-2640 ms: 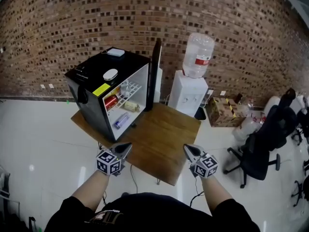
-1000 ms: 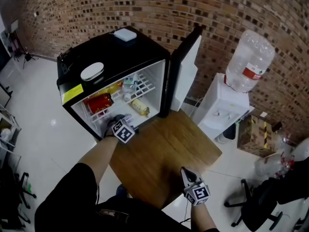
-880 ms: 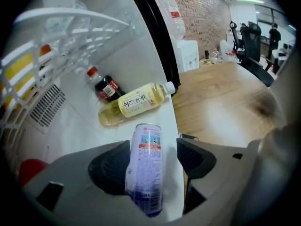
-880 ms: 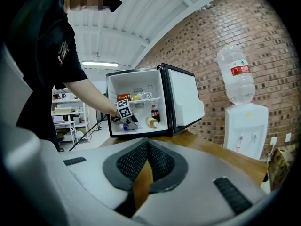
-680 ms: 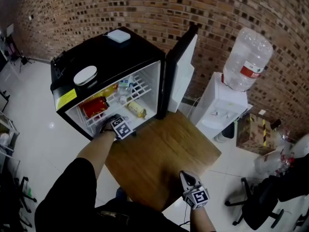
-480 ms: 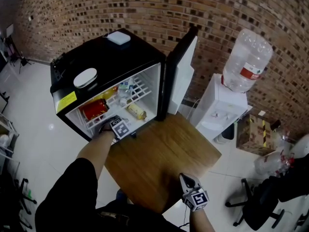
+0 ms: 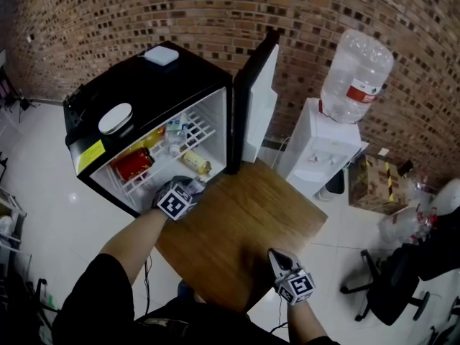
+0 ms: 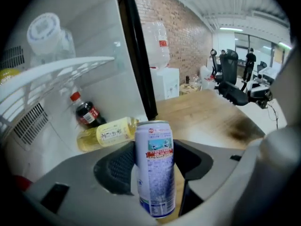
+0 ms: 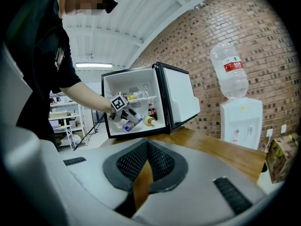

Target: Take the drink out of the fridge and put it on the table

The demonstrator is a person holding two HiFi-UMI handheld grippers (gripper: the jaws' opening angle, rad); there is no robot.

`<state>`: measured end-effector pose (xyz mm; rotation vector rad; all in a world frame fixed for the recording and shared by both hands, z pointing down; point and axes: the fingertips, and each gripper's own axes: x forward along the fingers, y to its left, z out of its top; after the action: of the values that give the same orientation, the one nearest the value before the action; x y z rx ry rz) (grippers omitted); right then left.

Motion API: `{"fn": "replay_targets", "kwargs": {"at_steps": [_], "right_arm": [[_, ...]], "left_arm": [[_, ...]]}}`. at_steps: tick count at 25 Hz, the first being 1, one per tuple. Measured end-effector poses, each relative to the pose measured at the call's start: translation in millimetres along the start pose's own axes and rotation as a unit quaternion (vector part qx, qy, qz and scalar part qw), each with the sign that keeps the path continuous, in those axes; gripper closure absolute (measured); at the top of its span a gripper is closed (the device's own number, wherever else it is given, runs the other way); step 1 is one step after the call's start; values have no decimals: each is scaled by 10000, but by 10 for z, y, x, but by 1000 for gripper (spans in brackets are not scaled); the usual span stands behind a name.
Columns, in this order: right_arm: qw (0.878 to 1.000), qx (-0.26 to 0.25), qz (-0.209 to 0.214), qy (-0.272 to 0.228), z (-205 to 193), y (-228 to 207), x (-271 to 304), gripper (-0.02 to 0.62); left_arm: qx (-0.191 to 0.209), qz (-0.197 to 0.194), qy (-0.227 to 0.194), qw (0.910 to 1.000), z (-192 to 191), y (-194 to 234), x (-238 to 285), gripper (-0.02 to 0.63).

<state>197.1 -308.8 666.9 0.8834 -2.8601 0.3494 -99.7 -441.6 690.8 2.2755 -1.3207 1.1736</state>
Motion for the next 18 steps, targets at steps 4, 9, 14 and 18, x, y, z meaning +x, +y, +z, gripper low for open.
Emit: {"fn": "replay_targets", "kwargs": {"at_steps": [4,9,14,18], "right_arm": [[9999,6,-109,-5,25,-2,-50,583],[9997,9,-232,21,-1,-38,-139,583],[9995,-14,-301,133,-60,-52,-230,583],[9989,4,-429,164,-134,-92,-320,583]], "left_arm": [[-207,-306,-812,9960,284,-407,-74,347],[-378,-686,-1840,9798,552,-920,-84,347],[-474,-1022,-2562,9600,724,-1419,-29,347],[-540,-1404,-2919,9446,834,-1851,65,347]]}}
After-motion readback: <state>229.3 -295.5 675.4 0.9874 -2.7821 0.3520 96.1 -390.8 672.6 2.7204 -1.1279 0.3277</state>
